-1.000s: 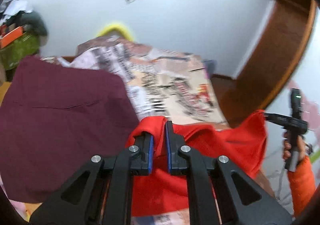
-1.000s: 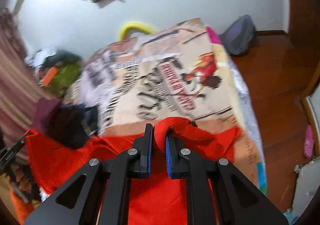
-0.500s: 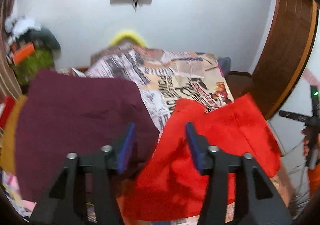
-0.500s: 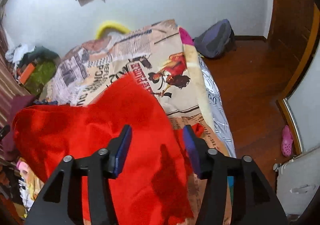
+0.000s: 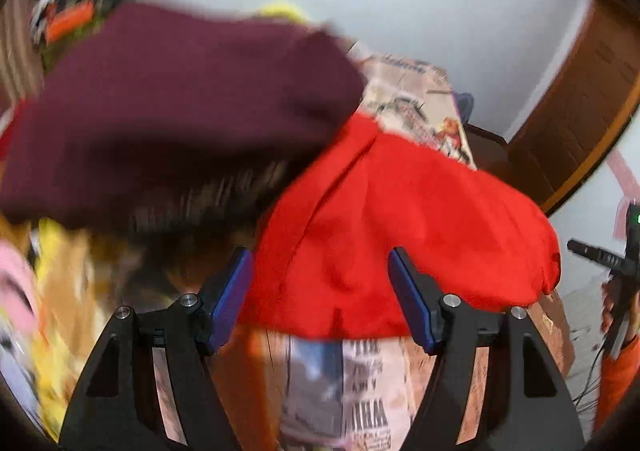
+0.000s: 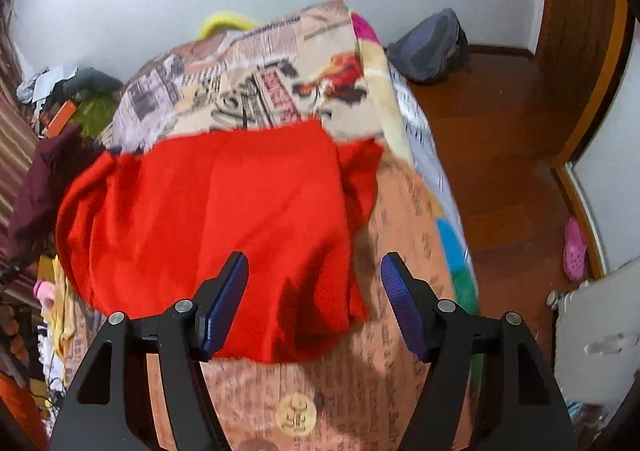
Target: Fold large clothes
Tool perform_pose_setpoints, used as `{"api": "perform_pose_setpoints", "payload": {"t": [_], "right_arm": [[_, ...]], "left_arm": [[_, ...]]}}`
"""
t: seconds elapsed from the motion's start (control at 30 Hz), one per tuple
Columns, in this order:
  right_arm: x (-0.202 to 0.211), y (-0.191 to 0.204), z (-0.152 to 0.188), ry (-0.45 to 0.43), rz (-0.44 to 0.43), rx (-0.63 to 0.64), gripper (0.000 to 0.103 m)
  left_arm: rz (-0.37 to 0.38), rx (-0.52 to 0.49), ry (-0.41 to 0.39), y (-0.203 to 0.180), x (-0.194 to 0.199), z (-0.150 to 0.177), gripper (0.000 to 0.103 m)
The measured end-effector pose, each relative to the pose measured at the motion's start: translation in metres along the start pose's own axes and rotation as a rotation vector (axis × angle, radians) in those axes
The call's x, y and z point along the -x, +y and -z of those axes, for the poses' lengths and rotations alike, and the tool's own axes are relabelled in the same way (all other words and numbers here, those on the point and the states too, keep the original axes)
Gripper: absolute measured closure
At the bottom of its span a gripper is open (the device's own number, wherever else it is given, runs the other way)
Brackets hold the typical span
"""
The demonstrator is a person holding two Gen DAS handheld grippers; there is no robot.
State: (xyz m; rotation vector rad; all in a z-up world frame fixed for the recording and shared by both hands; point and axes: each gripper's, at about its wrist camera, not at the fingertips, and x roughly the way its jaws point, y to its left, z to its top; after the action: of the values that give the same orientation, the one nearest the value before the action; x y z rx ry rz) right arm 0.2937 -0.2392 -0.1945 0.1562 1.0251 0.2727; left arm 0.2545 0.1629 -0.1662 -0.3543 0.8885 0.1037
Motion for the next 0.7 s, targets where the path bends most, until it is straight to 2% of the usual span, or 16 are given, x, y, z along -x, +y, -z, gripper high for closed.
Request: {"api": "perform_pose_setpoints", "payload": {"t": [0.1, 0.17, 0.3, 0.4, 0.53, 0.7], "right_arm": [[-0.014, -0.004, 0.012, 0.022, 0.012, -0.017, 0.038], [-0.023, -0.007, 0.018, 0.043, 0.000, -0.044, 0.038], [-0.041, -0.017, 0.019, 0.046, -0.016, -0.135, 0.038], [-0.050, -0.025, 0.018, 0.020, -0.026, -0.215, 0.038], [-0.067, -0.033, 0.013, 0.041, -0.121, -0.318, 0.038], [-0.076, -0.026, 0.009, 0.017, -0.166, -0.321, 0.038]], "left_arm": [[-0.039, 0.074, 0.048, 0.014, -0.021, 0.022, 0.034], [-0.037, 0.101, 0.081, 0.018, -0.035, 0.032, 0.034], [-0.005, 0.223, 0.134, 0.031, -0.064, 0.047, 0.034], [0.002, 0.330, 0.126, 0.044, -0.081, 0.051, 0.034], [0.118, 0.442, 0.110, 0.052, -0.098, 0.047, 0.034], [0.140, 0.488, 0.069, 0.055, -0.111, 0.039, 0.034]]}}
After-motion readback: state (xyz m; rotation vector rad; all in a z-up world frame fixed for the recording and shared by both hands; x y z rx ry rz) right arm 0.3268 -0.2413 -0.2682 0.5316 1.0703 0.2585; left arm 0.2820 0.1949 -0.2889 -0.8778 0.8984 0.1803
